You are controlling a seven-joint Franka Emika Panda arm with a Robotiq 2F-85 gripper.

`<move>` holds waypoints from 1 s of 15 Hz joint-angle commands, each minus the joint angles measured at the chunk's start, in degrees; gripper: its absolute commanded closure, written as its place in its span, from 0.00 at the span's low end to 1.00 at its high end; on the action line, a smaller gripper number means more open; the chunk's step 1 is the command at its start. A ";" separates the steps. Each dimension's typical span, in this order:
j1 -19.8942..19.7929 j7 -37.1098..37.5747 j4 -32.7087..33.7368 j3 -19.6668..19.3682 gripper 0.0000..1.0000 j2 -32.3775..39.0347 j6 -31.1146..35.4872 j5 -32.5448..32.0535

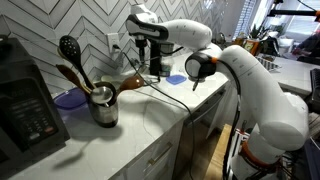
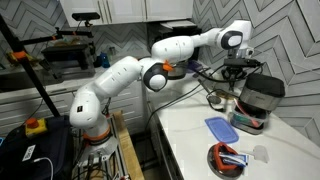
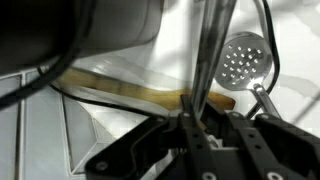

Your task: Put the silver ladle in the utensil holder

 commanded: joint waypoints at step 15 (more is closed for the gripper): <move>2.01 19.92 5.27 4.11 0.96 -17.57 -7.08 6.56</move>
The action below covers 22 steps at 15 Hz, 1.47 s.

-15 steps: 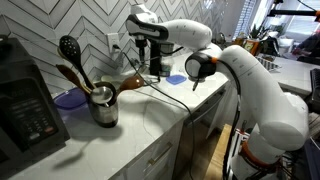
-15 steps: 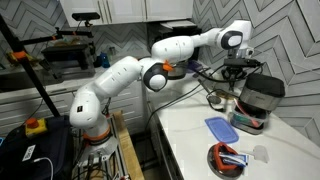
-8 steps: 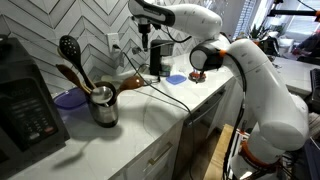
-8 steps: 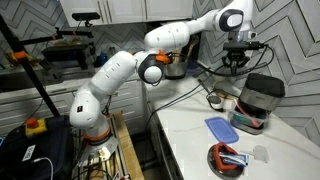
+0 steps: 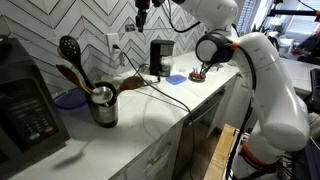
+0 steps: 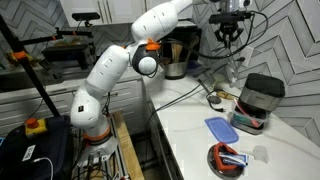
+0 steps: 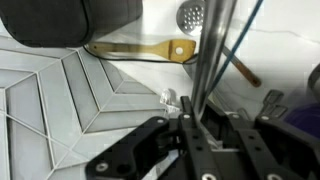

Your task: Put the silver ladle in the utensil holder

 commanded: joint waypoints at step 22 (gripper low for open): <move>-0.81 -6.26 0.45 15.65 0.96 -1.91 35.77 19.11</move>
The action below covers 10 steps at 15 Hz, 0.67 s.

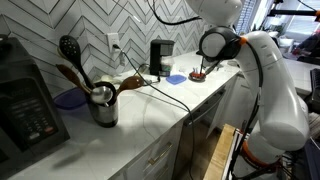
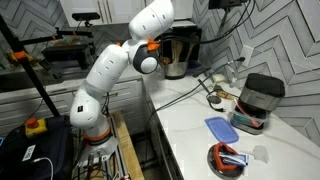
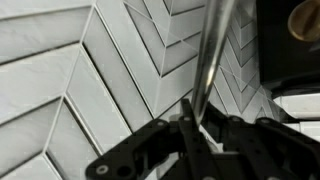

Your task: Put the silver ladle in the utensil holder

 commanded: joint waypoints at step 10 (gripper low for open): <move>6.25 -8.80 -0.26 12.48 0.96 1.91 31.69 12.94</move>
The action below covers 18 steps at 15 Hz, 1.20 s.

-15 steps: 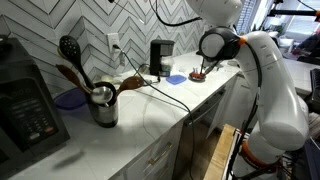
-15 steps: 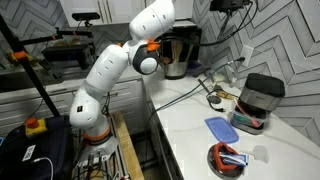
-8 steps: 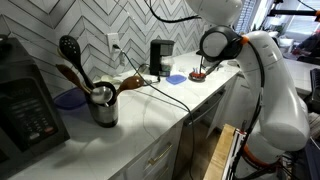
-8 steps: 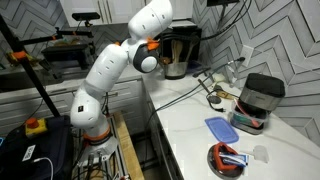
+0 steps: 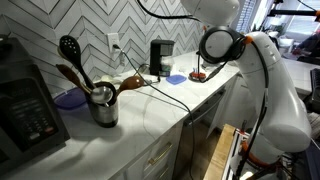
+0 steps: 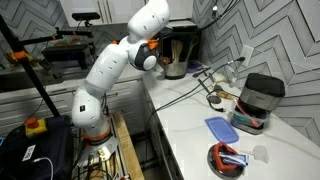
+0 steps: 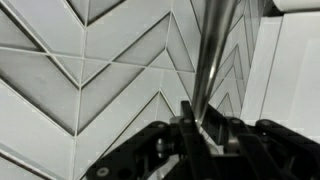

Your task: Put the silver ladle in the utensil holder

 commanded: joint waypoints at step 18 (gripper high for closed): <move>2.68 -5.87 -0.27 15.40 0.96 3.88 10.05 15.04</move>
